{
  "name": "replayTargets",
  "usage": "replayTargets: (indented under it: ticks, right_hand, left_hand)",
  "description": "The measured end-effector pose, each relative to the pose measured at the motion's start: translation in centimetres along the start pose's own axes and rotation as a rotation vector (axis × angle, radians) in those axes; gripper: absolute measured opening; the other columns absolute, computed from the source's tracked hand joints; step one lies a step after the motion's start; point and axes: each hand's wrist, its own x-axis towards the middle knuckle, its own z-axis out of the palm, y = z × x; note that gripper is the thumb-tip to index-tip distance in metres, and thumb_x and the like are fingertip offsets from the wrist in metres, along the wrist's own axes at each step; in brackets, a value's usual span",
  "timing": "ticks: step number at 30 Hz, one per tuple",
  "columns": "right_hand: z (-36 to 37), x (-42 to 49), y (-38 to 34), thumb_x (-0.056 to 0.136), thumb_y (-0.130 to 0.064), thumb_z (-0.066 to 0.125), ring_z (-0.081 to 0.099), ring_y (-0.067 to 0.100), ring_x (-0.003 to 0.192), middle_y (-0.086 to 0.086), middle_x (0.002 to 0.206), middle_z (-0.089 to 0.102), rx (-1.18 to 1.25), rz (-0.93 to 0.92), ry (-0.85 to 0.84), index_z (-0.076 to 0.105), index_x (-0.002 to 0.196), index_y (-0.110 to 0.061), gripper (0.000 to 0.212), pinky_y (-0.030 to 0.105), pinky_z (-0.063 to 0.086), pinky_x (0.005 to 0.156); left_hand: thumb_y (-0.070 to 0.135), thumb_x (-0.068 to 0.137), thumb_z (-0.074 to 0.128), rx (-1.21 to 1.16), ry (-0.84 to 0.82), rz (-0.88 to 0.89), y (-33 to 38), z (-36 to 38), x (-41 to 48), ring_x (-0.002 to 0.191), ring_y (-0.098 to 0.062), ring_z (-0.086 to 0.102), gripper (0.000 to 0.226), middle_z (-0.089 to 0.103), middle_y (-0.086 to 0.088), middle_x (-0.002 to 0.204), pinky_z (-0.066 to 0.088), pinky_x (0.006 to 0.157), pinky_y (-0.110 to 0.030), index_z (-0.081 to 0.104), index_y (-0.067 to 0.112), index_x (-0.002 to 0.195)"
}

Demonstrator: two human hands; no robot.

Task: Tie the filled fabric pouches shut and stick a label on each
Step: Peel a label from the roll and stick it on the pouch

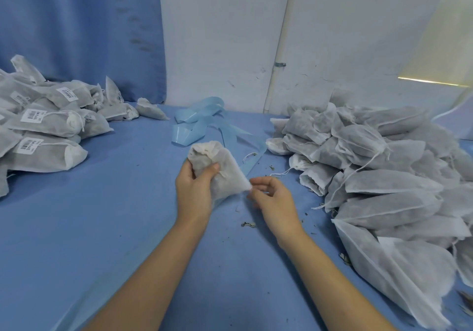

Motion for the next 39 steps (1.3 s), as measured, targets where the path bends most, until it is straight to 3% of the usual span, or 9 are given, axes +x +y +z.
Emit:
replayTargets:
  ticks: [2, 7, 13, 17, 20, 24, 30, 35, 39]
  right_hand:
    - [0.4, 0.5, 0.2, 0.090, -0.007, 0.060, 0.064, 0.016, 0.091, -0.006, 0.096, 0.068, -0.091, -0.075, -0.002, 0.061, 0.094, -0.025, 0.018, 0.028, 0.050, 0.083]
    - [1.4, 2.5, 0.0, 0.094, -0.012, 0.056, 0.058, 0.014, 0.084, -0.012, 0.119, 0.056, -0.396, -0.308, -0.016, 0.061, 0.117, -0.024, 0.026, 0.021, 0.044, 0.078]
    - [2.8, 4.7, 0.0, 0.098, -0.016, 0.046, 0.029, 0.022, 0.131, -0.003, 0.157, 0.018, -0.937, -0.440, -0.142, 0.033, 0.147, -0.035, 0.055, 0.032, 0.039, 0.086]
    - [3.2, 5.1, -0.5, 0.099, -0.023, 0.046, 0.027, 0.025, 0.135, 0.002, 0.158, 0.019, -1.084, -0.433, -0.105, 0.044, 0.140, -0.026, 0.041, 0.036, 0.041, 0.091]
    - [2.6, 4.8, -1.0, 0.099, -0.021, 0.046, 0.039, 0.025, 0.125, 0.001, 0.152, 0.032, -1.131, -0.561, -0.017, 0.057, 0.116, -0.018, 0.020, 0.032, 0.040, 0.077]
    - [1.5, 4.3, -1.7, 0.096, -0.010, 0.048, 0.045, 0.027, 0.112, 0.002, 0.149, 0.037, -1.116, -0.688, 0.006, 0.057, 0.103, -0.013, 0.012, 0.034, 0.037, 0.065]
    - [0.7, 2.8, -2.1, 0.084, 0.001, 0.062, 0.053, 0.035, 0.101, 0.013, 0.138, 0.049, -1.016, -0.823, 0.151, 0.061, 0.096, -0.009, 0.016, 0.040, 0.047, 0.067]
    - [1.2, 2.0, -0.9, 0.092, -0.013, 0.061, 0.058, 0.017, 0.101, 0.000, 0.117, 0.055, -0.406, -0.460, 0.186, 0.053, 0.122, -0.013, 0.031, 0.029, 0.049, 0.082]
    - [1.6, 1.8, 0.1, 0.095, -0.013, 0.057, 0.053, 0.007, 0.117, -0.007, 0.123, 0.059, -0.326, -0.242, -0.016, 0.055, 0.129, -0.015, 0.034, 0.005, 0.038, 0.084]
  left_hand:
    - [-0.005, 0.080, 0.059, 0.036, -0.005, 0.029, 0.1, -0.5, 0.0, 0.061, -0.002, 0.054, 0.024, 0.060, 0.015, 0.064, 0.044, 0.059, -0.015, 0.059, 0.018, 0.075]
    - [-0.009, 0.074, 0.055, 0.066, 0.016, 0.036, -0.3, -1.6, 0.5, 0.073, -0.017, 0.050, 0.022, 0.054, -0.002, 0.075, 0.041, 0.066, -0.028, 0.055, 0.013, 0.073]
    - [-0.001, 0.060, 0.048, 0.002, 0.040, -0.078, -0.6, -2.3, 1.2, 0.063, -0.015, 0.045, 0.012, 0.048, -0.003, 0.067, 0.037, 0.057, -0.025, 0.054, 0.003, 0.069]
    - [-0.015, 0.071, 0.042, 0.046, -0.022, -0.096, -1.0, -2.3, 1.4, 0.071, -0.019, 0.052, 0.029, 0.057, -0.004, 0.072, 0.042, 0.065, -0.027, 0.061, 0.007, 0.073]
    - [-0.014, 0.079, 0.042, 0.117, -0.100, -0.037, -1.1, -2.2, 1.2, 0.080, -0.013, 0.060, 0.038, 0.066, -0.003, 0.088, 0.046, 0.073, -0.020, 0.068, 0.009, 0.095]
    - [-0.012, 0.084, 0.044, 0.271, -0.226, 0.083, -1.0, -1.6, 0.5, 0.095, 0.002, 0.059, 0.047, 0.064, 0.008, 0.112, 0.045, 0.077, -0.009, 0.065, 0.018, 0.113]
    - [0.019, 0.074, 0.043, 0.517, -0.294, 0.253, -1.2, -1.5, 0.1, 0.092, -0.011, 0.057, 0.037, 0.058, 0.011, 0.104, 0.045, 0.079, -0.027, 0.067, 0.007, 0.099]
    - [0.011, 0.063, 0.044, 0.350, -0.346, 0.173, -0.5, -1.5, -0.3, 0.075, 0.005, 0.054, 0.028, 0.059, 0.008, 0.092, 0.042, 0.067, -0.012, 0.063, 0.021, 0.081]
    - [0.000, 0.070, 0.048, 0.285, -0.375, 0.154, -0.2, -1.5, -0.4, 0.071, 0.003, 0.053, 0.026, 0.058, 0.000, 0.089, 0.040, 0.063, -0.008, 0.063, 0.019, 0.080]
